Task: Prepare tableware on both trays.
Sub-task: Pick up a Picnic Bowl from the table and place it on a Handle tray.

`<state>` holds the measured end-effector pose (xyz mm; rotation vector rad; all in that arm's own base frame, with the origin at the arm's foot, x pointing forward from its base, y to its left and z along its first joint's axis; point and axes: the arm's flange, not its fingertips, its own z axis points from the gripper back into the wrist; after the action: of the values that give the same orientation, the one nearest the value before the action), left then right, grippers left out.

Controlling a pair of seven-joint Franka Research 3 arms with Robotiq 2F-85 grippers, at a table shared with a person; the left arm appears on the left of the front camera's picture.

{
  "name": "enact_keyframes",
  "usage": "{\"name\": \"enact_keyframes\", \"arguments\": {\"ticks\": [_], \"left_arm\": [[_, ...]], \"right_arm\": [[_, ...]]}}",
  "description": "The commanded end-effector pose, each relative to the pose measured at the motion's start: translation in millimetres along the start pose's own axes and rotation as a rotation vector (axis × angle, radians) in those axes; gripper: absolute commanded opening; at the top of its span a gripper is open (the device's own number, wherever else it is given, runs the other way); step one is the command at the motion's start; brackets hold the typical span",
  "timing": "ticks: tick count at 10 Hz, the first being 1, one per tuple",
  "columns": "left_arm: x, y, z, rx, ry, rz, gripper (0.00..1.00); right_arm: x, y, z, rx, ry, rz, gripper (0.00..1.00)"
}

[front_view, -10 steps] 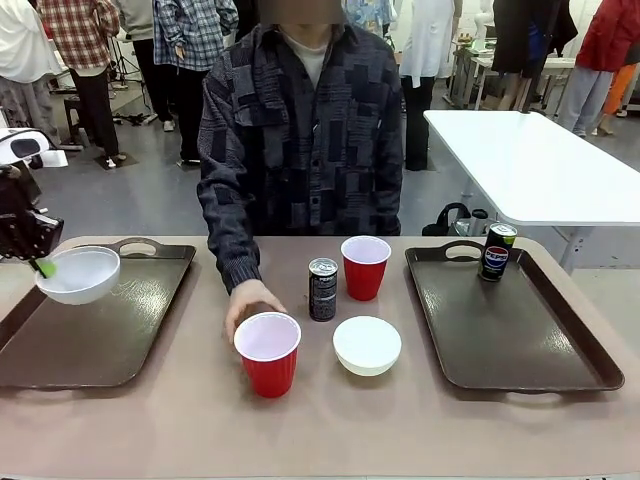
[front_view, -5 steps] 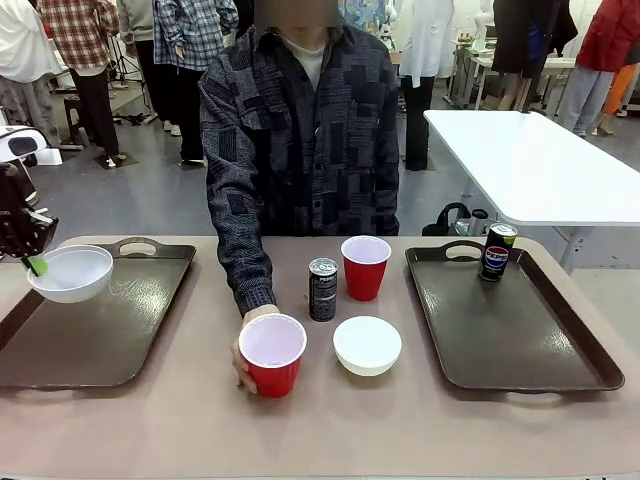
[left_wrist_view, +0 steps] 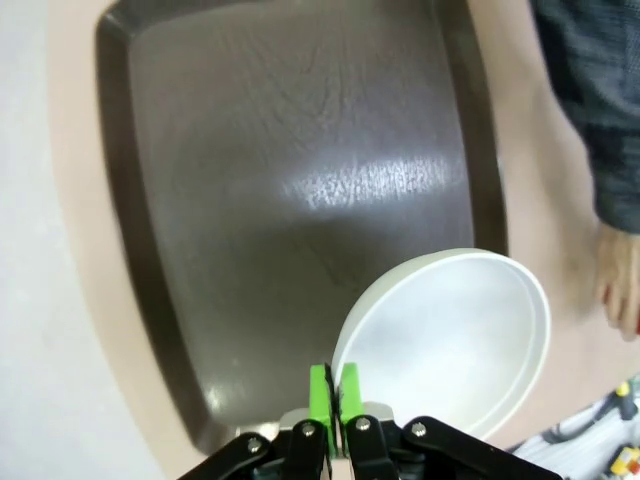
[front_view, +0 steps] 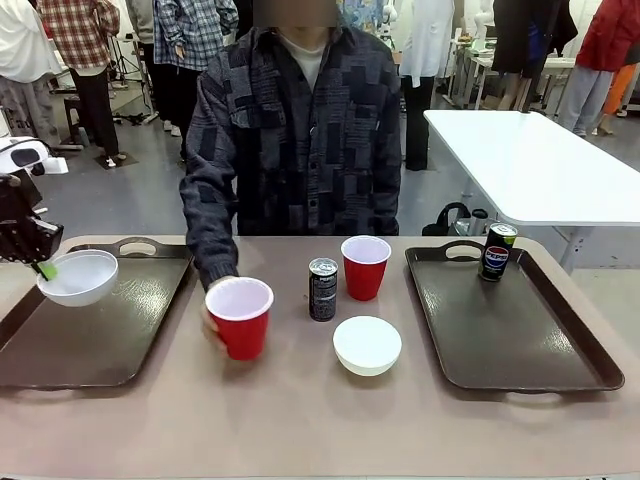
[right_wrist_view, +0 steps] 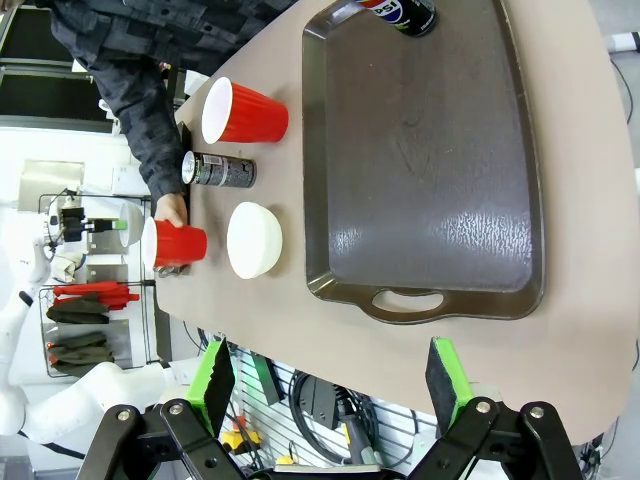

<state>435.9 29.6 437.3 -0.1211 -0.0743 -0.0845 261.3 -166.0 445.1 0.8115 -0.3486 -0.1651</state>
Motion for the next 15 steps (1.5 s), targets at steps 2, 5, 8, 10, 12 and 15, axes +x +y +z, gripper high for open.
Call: {"name": "enact_keyframes", "arguments": {"ticks": [2,5,8,10,12,15], "left_arm": [[-10,-3,6,-0.052,0.043,-0.093,0.04],[-118,-25,57,0.024,0.143,-0.248,0.04],[-135,-15,57,0.022,0.105,-0.208,0.04],[-135,-14,57,0.029,0.101,-0.205,0.04],[-128,-13,55,0.028,0.092,-0.190,0.04],[-99,-7,44,0.006,0.018,-0.179,0.04]], "right_arm": [[1,0,-1,0.021,-0.006,0.002,1.00],[1,0,-1,0.021,-0.006,0.002,1.00],[1,0,-1,0.021,-0.006,0.002,1.00],[1,0,-1,0.021,-0.006,0.002,1.00],[1,0,-1,0.021,-0.006,0.002,1.00],[1,0,-1,0.021,-0.006,0.002,1.00]]}}
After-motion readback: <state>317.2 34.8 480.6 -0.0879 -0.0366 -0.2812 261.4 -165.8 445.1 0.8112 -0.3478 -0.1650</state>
